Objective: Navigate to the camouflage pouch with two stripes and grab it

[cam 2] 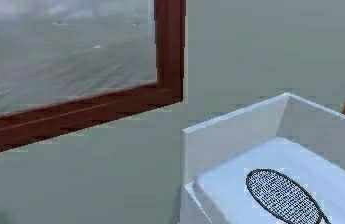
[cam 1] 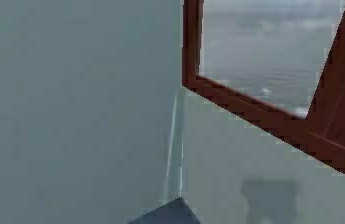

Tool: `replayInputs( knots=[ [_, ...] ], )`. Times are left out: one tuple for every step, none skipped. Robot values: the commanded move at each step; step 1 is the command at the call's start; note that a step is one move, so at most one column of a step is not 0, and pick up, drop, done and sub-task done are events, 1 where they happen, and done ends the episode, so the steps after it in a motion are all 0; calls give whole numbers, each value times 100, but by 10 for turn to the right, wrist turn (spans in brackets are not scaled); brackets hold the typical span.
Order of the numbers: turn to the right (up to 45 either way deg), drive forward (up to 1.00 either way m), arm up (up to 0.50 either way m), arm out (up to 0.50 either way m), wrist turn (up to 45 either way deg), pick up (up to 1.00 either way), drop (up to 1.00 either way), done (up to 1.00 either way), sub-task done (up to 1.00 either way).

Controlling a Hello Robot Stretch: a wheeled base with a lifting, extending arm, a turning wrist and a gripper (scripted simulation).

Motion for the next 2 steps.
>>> replayInputs(
  knots=[
    [-450, 0, 0, 0, 0, 0, 0, 0, 0],
    [-450, 0, 0, 0, 0, 0, 0, 0, 0]
  ],
)
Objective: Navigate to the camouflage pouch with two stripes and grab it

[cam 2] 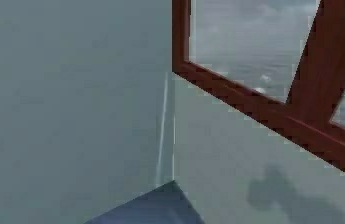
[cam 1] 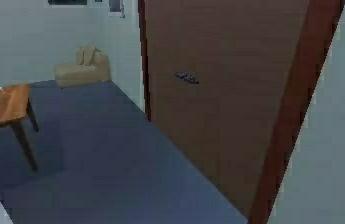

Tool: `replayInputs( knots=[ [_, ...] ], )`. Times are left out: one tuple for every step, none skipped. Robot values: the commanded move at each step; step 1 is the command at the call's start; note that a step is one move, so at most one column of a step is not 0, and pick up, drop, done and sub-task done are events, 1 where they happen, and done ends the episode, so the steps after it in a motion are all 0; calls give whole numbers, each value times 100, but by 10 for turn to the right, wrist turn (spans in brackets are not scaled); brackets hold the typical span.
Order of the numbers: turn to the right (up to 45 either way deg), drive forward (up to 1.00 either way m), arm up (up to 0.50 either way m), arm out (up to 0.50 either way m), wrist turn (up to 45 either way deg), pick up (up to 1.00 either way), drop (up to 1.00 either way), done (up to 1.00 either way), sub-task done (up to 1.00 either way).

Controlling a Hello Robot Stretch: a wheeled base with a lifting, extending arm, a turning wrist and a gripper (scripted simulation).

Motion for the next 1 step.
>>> replayInputs(
  knots=[
    [-390, 0, 0, 0, 0, 0, 0, 0, 0]
  ],
)
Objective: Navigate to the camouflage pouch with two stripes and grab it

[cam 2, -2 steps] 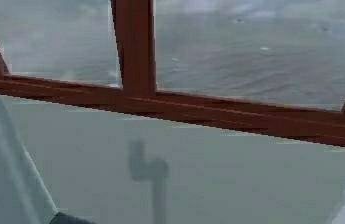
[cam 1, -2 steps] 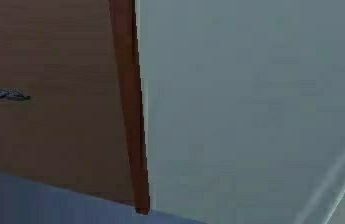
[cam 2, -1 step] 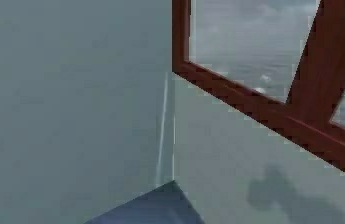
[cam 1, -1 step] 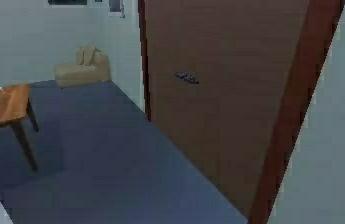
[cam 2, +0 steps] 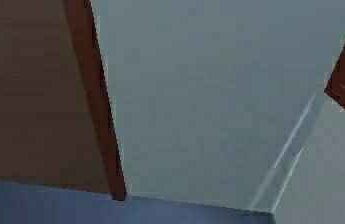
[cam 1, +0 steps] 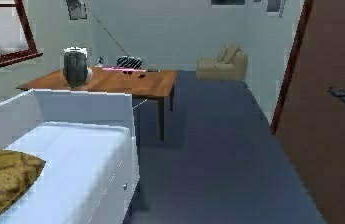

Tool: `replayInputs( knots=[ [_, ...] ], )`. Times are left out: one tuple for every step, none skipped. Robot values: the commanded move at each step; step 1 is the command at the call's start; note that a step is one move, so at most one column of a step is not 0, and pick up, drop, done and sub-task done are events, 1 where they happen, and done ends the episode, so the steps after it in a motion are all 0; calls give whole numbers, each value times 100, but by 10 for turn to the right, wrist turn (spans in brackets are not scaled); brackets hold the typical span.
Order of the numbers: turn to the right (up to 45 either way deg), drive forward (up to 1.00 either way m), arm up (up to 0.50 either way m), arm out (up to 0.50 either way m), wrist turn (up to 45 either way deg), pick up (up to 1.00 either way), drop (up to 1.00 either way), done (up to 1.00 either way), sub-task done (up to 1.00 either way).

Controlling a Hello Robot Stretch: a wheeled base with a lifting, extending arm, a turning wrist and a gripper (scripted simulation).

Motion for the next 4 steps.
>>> replayInputs(
  knots=[
    [0, 100, 0, 0, 0, 0, 0, 0, 0],
    [-30, 0, 0, 0, 0, 0, 0, 0, 0],
    [0, 65, 0, 0, 0, 0, 0, 0, 0],
    [-450, 0, 0, 0, 0, 0, 0, 0, 0]
  ],
)
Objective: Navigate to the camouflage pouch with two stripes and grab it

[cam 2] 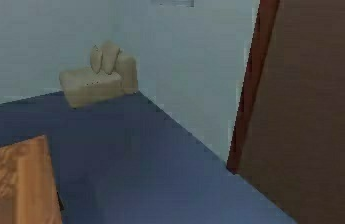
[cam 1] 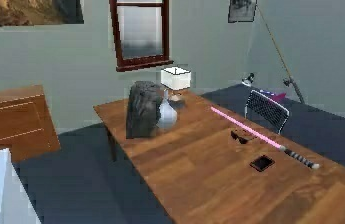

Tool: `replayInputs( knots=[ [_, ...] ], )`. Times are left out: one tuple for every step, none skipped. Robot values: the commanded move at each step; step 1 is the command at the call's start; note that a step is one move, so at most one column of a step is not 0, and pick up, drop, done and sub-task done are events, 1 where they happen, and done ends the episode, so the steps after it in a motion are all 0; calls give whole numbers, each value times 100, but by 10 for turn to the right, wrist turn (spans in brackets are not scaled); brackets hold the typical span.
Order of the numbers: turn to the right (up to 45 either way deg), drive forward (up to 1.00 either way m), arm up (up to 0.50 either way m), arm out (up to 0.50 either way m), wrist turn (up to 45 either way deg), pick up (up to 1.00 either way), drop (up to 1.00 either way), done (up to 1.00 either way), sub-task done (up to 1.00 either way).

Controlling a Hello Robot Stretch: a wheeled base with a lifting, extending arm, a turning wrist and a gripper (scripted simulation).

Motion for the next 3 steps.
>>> replayInputs(
  knots=[
    [-240, 0, 0, 0, 0, 0, 0, 0, 0],
    [0, 15, 0, 0, 0, 0, 0, 0, 0],
    [210, 0, 0, 0, 0, 0, 0, 0, 0]
  ],
)
